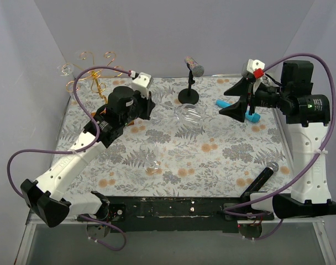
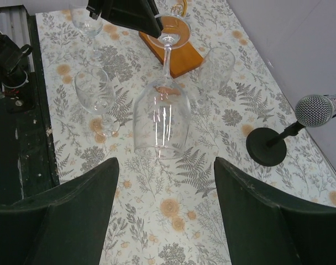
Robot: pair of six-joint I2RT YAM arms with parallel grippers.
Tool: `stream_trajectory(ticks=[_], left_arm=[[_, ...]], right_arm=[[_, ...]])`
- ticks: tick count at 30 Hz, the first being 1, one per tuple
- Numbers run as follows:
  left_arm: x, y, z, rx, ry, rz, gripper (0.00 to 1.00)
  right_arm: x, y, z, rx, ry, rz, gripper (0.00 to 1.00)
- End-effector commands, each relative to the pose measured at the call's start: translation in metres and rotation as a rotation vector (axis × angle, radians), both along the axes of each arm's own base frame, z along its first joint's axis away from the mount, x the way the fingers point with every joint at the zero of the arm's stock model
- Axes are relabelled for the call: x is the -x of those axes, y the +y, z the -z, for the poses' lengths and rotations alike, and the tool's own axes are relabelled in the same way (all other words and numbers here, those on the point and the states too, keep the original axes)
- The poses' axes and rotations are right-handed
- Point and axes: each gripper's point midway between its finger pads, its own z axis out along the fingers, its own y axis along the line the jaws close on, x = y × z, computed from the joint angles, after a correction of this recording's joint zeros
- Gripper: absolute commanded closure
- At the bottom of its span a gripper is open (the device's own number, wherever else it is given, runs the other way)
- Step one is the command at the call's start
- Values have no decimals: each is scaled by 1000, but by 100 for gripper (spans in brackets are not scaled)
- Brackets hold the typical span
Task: Place the wine glass upside down on the wine glass rack
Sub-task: Turn the wine glass upside down at the wine rack.
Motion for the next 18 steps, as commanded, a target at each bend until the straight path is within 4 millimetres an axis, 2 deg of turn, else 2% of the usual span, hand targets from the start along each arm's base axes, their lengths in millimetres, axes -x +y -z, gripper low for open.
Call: stream_trajectory(ticks=[1, 12, 18], left_arm=[[-2, -8, -56, 70, -155, -1, 100], [6, -26, -59, 24, -218, 29, 100], [13, -39, -61, -18, -274, 60, 100]], right_arm=[[-5, 9, -13, -50, 3, -32, 23], [-16, 40, 11, -31, 75, -79, 24], [-18, 53, 17, -37, 101, -99, 24]])
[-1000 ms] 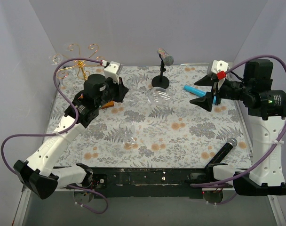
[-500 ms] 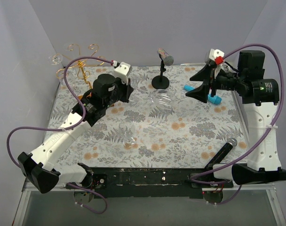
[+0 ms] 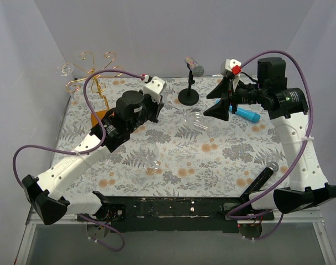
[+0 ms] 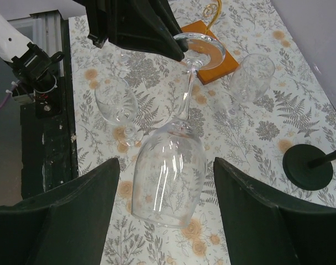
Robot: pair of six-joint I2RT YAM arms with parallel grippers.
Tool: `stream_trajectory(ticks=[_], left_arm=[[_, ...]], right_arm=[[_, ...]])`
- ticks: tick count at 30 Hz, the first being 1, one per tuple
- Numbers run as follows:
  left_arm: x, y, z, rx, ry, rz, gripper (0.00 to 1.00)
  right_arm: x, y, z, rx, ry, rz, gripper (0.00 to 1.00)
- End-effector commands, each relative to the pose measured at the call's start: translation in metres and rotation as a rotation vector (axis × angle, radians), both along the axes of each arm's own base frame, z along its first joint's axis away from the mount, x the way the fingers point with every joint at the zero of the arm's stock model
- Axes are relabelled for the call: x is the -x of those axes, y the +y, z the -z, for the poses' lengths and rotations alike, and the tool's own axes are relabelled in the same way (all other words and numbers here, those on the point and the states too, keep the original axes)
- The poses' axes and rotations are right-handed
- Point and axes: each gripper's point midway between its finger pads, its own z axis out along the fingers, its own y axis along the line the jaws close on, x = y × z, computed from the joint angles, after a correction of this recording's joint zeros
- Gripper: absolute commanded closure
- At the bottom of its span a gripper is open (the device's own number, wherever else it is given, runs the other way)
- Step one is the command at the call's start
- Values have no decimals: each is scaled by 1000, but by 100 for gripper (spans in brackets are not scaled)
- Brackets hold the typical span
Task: Place the wine glass upside down on the wine glass rack
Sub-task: Turn the wine glass upside down at the wine rack.
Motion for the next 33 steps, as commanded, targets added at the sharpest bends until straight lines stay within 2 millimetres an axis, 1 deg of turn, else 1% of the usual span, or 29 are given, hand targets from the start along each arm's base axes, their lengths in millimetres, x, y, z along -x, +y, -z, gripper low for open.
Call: stream_trajectory(ticks=[1, 8, 14, 22, 31, 33], left_arm=[[3, -10, -47, 52, -158, 6, 100], [10, -27, -51, -14, -239, 30, 100], [18, -41, -51, -56, -286, 54, 100], [26, -50, -54, -78, -336, 66, 100], [36, -58, -56, -97, -375, 87, 100], [38, -59, -56, -101, -380, 92, 100]], right_arm=[[-7, 9, -2, -21, -6, 0, 24], [-11, 18, 4, -39, 30, -7, 24], [-12, 18, 10, -51, 48, 13, 24], [-12, 19, 25, -68, 100, 31, 24], [-6, 19, 35, -81, 131, 30, 24], [-5, 20, 41, -83, 144, 25, 24]])
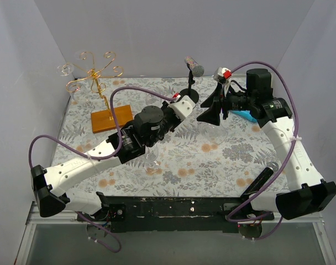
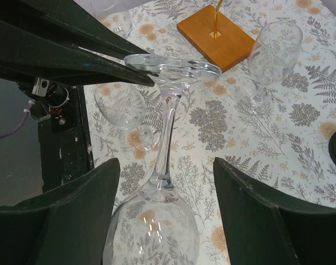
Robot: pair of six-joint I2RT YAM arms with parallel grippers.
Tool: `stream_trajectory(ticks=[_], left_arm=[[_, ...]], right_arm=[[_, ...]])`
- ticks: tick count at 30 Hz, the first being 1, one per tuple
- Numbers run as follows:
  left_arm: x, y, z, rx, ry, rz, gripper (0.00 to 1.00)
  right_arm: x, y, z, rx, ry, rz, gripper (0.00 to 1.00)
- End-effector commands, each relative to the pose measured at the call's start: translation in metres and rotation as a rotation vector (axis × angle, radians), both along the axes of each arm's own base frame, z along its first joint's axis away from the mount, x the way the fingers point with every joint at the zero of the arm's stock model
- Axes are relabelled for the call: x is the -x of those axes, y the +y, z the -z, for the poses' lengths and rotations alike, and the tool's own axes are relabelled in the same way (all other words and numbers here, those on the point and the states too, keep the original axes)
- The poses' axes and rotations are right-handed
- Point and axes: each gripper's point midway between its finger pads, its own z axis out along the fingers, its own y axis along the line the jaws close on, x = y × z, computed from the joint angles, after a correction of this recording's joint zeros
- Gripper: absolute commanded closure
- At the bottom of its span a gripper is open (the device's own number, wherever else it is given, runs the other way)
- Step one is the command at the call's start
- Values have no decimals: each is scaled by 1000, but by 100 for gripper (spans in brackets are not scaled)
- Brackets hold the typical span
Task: Place the wine glass upside down on the wine glass rack
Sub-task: Turn the wine glass upside down at the wine rack.
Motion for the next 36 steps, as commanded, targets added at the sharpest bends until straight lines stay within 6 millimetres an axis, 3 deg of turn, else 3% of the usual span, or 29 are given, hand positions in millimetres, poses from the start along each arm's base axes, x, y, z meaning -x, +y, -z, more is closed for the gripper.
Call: stream_trajectory(ticks=[1, 25, 30, 36], left_arm=[[5, 3, -34, 90, -82, -11, 100], [21, -24, -41, 54, -169, 42, 100], [21, -27, -40, 14, -208, 27, 100], [21, -30, -41, -10, -239, 18, 100]], right_arm=[[8, 3, -9, -40, -34, -19, 24], [1, 4, -1, -44, -21, 2, 24], [4, 9, 4, -67, 39, -32, 30], [3, 9, 11, -57, 71, -37, 46]])
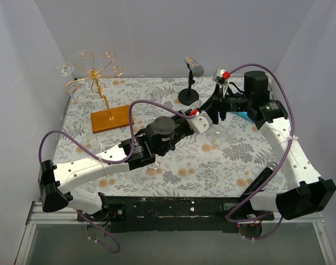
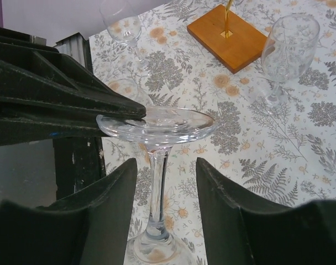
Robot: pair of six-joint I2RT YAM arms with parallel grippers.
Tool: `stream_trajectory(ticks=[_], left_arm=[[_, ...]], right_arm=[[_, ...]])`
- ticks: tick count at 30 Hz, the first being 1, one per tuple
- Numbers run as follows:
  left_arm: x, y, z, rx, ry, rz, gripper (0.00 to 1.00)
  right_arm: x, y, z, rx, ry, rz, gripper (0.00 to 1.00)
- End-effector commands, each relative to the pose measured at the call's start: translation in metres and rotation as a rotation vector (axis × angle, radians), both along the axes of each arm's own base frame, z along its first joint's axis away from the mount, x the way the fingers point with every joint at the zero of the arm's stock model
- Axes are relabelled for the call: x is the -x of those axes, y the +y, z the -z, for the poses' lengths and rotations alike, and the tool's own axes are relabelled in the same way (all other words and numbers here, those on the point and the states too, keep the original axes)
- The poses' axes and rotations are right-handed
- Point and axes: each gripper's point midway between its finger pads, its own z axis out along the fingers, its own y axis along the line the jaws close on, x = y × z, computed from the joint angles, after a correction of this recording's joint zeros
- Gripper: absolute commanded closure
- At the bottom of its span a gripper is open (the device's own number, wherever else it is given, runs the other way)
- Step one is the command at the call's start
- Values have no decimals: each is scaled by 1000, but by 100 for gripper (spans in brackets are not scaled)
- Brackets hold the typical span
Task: Place the wine glass upside down on the wine glass rack
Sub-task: Turn the wine glass upside down at the wine rack.
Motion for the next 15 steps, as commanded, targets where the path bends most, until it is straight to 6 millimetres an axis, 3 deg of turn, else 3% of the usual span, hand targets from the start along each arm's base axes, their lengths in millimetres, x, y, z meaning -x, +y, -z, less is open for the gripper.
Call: stream_trajectory(ticks=[1, 8, 15], left_arm=[[0, 6, -41, 99, -84, -30, 100], [3, 4, -43, 90, -99, -27, 100], [4, 4, -44, 82, -110, -26, 100]], right_arm=[[1, 4, 1, -15, 16, -30, 48], [4, 7, 4, -19, 41, -61, 71], [3, 7, 8, -12, 53, -66, 70]])
